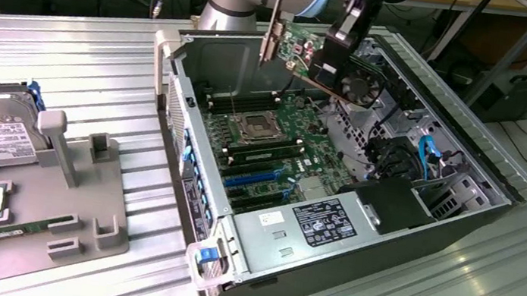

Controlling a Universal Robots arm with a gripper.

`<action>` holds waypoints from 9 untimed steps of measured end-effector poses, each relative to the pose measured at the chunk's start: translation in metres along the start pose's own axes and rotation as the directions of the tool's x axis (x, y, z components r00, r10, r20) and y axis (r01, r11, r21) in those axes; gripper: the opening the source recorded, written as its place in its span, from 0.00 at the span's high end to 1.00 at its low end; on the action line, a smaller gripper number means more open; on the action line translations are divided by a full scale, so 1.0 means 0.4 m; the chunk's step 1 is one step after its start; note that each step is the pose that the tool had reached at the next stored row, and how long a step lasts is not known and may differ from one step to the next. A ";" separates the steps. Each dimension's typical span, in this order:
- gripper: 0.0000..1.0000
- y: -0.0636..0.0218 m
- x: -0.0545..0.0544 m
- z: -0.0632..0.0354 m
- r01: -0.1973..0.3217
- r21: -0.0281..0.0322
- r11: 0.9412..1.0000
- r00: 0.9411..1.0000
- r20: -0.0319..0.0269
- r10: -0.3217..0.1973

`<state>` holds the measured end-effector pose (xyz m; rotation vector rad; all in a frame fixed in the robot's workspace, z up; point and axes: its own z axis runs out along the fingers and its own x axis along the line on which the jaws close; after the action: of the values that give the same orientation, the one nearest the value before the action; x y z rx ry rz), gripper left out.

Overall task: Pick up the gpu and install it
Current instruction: 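Insert the gpu into the slot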

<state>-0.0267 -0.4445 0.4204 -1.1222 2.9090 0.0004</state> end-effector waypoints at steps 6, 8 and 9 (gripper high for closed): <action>0.72 0.000 0.000 0.000 0.064 -0.001 0.998 0.998 0.000 -0.064; 0.72 0.000 0.000 0.001 0.086 -0.002 0.996 0.996 0.001 -0.086; 0.72 0.000 0.000 0.001 0.095 -0.002 0.995 0.995 0.001 -0.095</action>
<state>-0.0267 -0.4445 0.4201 -1.2594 2.8524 0.0016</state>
